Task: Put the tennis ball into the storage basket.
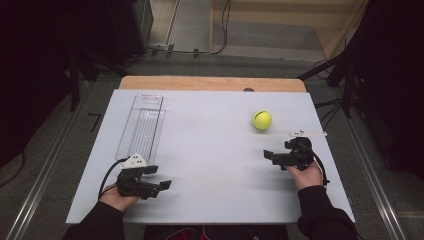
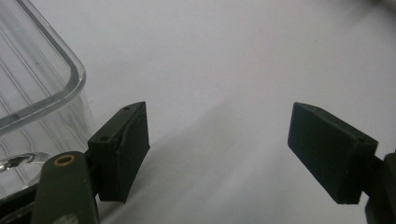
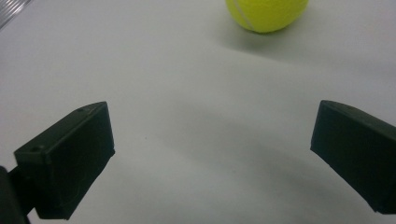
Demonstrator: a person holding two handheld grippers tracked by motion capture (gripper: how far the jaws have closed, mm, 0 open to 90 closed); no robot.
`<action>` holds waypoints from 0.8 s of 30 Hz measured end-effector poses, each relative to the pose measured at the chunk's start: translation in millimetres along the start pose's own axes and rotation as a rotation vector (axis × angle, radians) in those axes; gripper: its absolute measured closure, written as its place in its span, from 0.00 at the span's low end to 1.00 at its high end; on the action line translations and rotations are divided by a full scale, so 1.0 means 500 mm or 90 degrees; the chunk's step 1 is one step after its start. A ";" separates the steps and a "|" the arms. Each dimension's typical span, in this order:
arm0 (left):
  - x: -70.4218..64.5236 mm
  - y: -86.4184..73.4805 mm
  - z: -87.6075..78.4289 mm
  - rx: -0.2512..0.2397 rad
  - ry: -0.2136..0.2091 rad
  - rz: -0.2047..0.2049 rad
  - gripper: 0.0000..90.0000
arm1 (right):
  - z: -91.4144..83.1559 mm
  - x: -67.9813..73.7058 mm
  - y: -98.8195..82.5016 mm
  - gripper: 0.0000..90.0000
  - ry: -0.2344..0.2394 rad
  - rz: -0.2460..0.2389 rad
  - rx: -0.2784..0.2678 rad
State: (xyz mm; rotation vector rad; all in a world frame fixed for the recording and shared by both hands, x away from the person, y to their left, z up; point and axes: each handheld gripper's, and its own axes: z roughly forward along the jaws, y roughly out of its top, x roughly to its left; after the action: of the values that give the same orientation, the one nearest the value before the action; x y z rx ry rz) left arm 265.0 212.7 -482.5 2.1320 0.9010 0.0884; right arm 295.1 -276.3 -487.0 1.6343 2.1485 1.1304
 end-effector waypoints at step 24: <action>0.000 0.000 -0.001 0.002 0.001 0.002 0.23 | 0.013 -0.002 0.046 0.00 -0.003 -0.008 0.003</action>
State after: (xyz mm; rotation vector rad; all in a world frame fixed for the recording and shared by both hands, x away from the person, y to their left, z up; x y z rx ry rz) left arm 264.9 213.0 -482.1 2.1357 0.8992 0.0899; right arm 315.8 -272.3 -476.2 1.6216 2.1562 1.1185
